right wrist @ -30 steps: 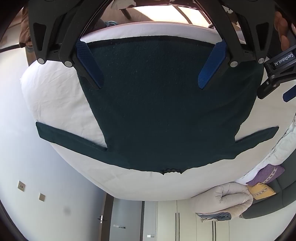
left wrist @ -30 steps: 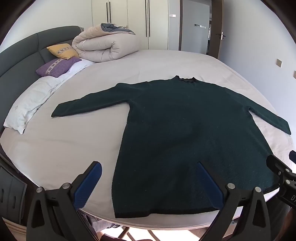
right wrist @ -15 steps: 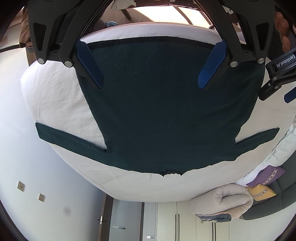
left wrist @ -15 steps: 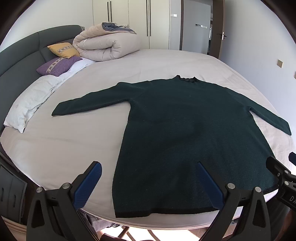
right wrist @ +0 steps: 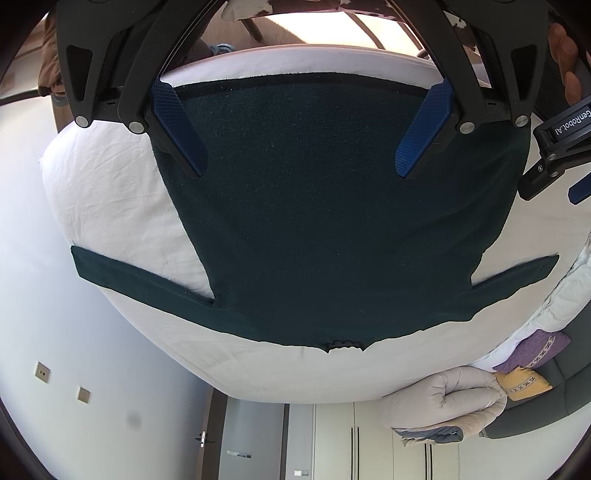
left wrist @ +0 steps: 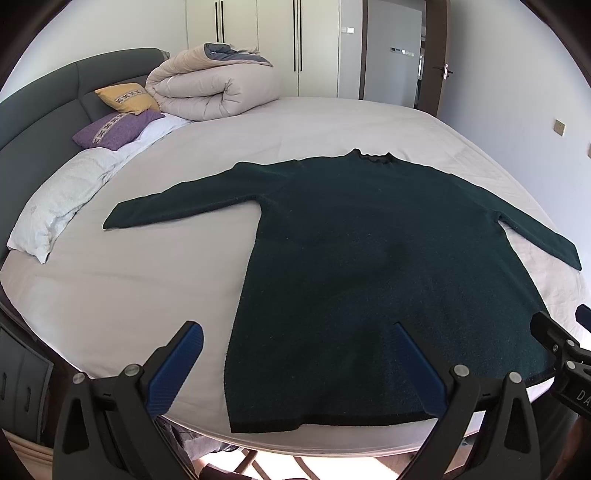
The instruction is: Fold small clothes
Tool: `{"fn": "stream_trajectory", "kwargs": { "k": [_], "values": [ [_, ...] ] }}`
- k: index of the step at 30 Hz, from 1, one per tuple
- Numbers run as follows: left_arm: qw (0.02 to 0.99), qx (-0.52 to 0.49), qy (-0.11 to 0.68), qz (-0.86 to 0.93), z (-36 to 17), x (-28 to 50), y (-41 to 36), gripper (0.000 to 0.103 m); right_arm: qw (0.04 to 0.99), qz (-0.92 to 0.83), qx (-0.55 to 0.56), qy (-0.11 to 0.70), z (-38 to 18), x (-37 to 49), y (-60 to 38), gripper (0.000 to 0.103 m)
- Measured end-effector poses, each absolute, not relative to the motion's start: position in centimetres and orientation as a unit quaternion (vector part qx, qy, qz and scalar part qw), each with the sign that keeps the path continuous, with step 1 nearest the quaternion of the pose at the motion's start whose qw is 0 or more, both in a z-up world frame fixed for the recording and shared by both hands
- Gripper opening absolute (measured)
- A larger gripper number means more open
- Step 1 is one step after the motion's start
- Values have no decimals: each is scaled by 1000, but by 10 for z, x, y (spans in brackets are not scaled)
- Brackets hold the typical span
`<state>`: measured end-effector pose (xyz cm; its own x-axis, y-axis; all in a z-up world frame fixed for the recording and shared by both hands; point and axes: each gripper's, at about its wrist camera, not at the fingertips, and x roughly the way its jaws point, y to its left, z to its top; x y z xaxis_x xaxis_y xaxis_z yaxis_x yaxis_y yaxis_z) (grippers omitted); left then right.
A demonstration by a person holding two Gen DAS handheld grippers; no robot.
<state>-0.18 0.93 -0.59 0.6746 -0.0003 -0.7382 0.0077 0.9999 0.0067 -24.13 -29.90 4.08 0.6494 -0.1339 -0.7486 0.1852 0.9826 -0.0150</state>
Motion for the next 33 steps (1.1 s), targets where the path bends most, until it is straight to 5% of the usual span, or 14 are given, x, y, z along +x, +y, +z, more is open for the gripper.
{"fn": "stream_trajectory", "kwargs": {
  "k": [33],
  "values": [
    [912, 0, 409, -8, -9, -1, 14, 103, 904, -92, 29, 416, 36, -239, -298, 103]
  ]
}}
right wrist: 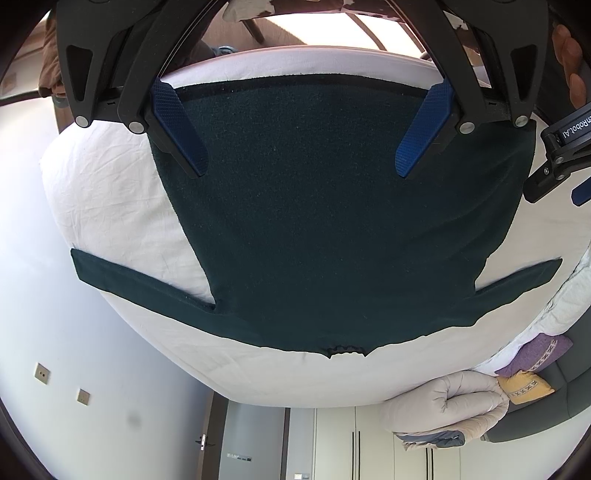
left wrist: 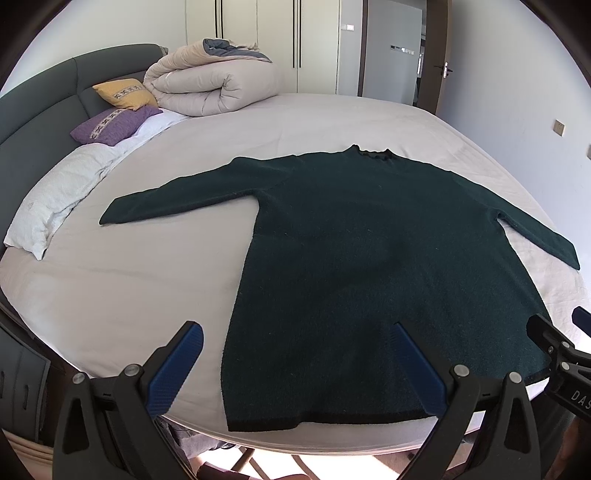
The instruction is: Fold small clothes
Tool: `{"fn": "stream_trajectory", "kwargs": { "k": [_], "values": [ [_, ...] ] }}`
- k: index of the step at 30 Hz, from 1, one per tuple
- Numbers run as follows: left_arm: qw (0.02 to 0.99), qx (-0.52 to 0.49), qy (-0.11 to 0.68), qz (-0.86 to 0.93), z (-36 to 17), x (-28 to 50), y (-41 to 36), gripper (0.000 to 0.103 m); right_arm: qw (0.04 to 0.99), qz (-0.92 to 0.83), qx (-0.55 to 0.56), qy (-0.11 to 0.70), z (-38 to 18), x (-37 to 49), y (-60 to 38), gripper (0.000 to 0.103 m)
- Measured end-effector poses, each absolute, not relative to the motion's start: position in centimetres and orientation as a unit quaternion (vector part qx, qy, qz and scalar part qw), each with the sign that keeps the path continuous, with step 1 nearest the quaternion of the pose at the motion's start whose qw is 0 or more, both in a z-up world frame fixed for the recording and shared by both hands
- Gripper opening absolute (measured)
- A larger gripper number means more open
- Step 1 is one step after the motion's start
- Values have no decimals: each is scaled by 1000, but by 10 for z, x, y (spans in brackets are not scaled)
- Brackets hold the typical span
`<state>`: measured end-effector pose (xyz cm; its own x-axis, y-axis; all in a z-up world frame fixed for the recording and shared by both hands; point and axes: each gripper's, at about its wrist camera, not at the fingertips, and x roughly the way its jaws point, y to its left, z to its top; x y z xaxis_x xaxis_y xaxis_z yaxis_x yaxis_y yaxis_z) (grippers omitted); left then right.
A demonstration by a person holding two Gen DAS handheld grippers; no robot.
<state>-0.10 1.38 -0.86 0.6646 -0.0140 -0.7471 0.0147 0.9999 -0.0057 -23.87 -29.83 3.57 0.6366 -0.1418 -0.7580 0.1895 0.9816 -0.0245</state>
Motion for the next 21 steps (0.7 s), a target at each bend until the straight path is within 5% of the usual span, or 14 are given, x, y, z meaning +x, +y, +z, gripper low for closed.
{"fn": "stream_trajectory", "kwargs": {
  "k": [21],
  "values": [
    [909, -13, 416, -18, -11, 4, 16, 103, 903, -92, 28, 419, 31, -240, -299, 103]
  ]
}}
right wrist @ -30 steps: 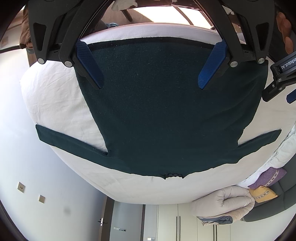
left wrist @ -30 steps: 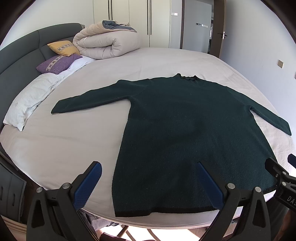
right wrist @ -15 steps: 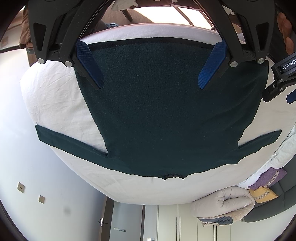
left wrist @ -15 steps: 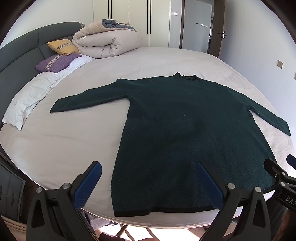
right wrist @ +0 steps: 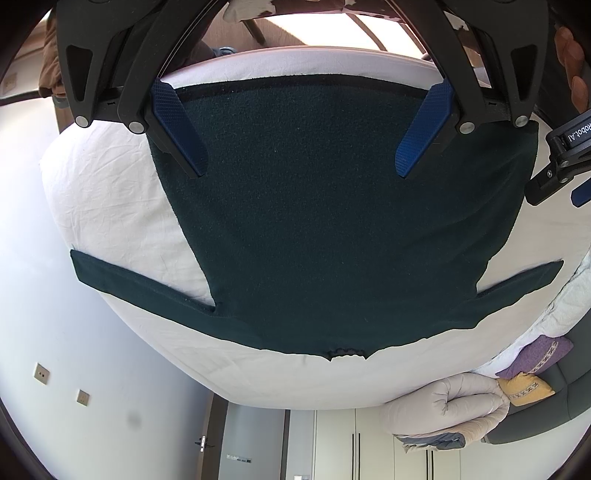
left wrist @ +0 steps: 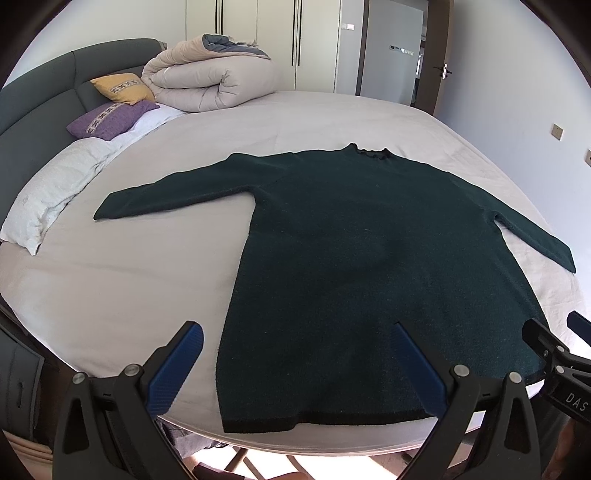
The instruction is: Fold small clothes
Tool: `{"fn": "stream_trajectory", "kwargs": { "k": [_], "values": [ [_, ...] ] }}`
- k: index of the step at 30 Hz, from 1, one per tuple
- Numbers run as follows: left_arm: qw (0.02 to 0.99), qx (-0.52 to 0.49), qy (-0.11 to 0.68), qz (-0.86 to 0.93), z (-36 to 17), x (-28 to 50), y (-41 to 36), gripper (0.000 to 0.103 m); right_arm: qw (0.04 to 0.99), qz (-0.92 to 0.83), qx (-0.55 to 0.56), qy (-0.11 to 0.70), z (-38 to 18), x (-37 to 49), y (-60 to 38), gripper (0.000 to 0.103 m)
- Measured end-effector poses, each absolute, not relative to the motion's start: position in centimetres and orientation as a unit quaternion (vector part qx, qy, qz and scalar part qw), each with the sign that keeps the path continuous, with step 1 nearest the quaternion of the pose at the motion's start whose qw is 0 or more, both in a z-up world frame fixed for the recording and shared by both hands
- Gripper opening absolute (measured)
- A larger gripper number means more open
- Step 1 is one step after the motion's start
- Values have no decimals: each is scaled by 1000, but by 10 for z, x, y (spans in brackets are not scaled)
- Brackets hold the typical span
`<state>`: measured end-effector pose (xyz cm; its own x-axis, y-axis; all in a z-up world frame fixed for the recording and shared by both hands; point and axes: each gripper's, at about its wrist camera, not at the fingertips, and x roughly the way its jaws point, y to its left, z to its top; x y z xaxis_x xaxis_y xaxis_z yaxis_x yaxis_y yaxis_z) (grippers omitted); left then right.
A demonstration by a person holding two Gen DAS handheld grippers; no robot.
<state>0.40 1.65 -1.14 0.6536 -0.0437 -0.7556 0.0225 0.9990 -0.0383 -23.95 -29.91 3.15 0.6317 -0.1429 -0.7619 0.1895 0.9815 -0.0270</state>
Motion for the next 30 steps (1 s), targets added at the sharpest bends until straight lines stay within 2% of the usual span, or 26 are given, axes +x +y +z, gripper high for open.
{"fn": "stream_trajectory", "kwargs": {
  "k": [12, 23, 25, 30],
  "values": [
    [912, -106, 392, -55, -9, 32, 66, 103, 894, -93, 37, 436, 18, -216, -305, 103],
    [895, -262, 360, -26, -20, 115, 220, 103, 905, -15, 48, 422, 52, -147, -276, 103],
    [879, -309, 361, -26, -26, 130, 255, 103, 907, -2, 56, 418, 58, -135, -270, 103],
    [844, -440, 304, 18, -52, 162, 340, 103, 895, 39, 94, 434, 59, -102, -258, 103]
  ]
}}
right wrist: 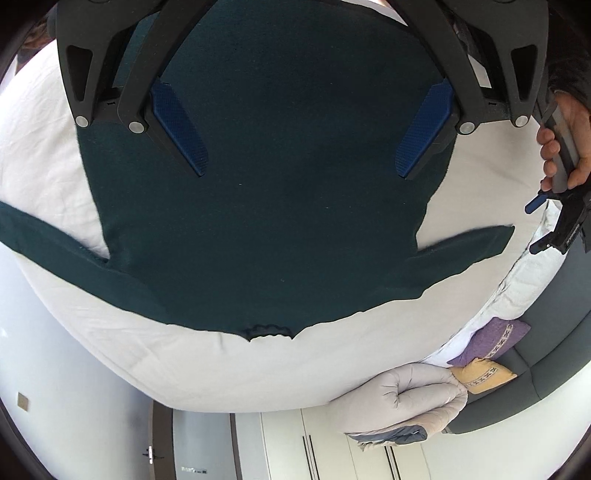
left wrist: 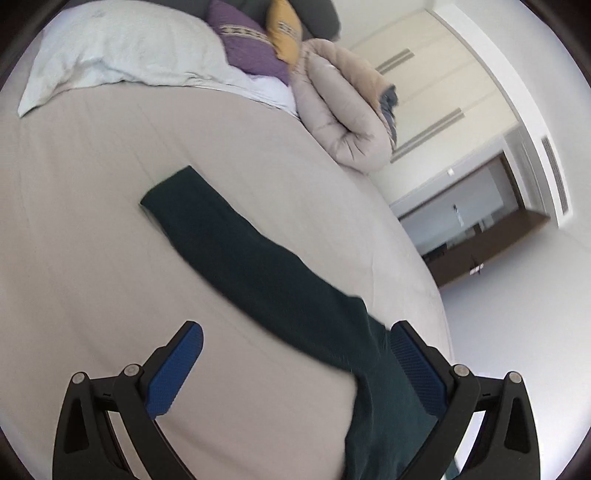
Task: Fold small clothes
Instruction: 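Grasp the sweater sleeve with the left gripper and lift it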
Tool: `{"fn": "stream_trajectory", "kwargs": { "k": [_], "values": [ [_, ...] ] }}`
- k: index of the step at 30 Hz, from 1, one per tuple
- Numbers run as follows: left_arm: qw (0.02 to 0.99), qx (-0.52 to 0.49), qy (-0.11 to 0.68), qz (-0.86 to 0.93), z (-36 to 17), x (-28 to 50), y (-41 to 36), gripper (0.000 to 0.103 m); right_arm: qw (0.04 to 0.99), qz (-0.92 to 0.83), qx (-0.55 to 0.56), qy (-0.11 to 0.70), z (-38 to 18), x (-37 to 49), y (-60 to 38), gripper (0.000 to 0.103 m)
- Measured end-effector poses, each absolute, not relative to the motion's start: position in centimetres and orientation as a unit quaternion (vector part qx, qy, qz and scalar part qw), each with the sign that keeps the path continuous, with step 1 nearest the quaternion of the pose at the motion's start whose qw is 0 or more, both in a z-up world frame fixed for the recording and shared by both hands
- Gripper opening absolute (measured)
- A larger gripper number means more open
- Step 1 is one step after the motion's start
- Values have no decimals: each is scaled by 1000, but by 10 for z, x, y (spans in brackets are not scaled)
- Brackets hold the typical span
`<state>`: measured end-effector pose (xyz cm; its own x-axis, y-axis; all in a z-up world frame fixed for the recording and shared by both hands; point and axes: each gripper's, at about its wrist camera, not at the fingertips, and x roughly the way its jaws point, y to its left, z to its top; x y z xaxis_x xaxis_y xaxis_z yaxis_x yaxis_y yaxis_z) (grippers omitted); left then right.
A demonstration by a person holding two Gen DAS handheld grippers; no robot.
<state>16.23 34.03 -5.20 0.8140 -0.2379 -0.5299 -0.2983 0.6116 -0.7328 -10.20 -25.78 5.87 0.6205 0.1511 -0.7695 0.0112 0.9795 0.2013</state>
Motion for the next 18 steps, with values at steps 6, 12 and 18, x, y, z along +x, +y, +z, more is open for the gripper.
{"fn": "stream_trajectory", "kwargs": {
  "k": [6, 12, 18],
  "values": [
    [767, -558, 311, 54, -114, 213, 398, 97, 890, 58, 97, 442, 39, -70, -240, 103],
    [747, -591, 296, 65, -128, 235, 420, 89, 893, 61, 89, 438, 23, -56, -235, 99],
    [732, -611, 290, 83, -135, 247, 425, 70, 893, 63, 106, 434, 14, -49, -238, 90]
  ]
}}
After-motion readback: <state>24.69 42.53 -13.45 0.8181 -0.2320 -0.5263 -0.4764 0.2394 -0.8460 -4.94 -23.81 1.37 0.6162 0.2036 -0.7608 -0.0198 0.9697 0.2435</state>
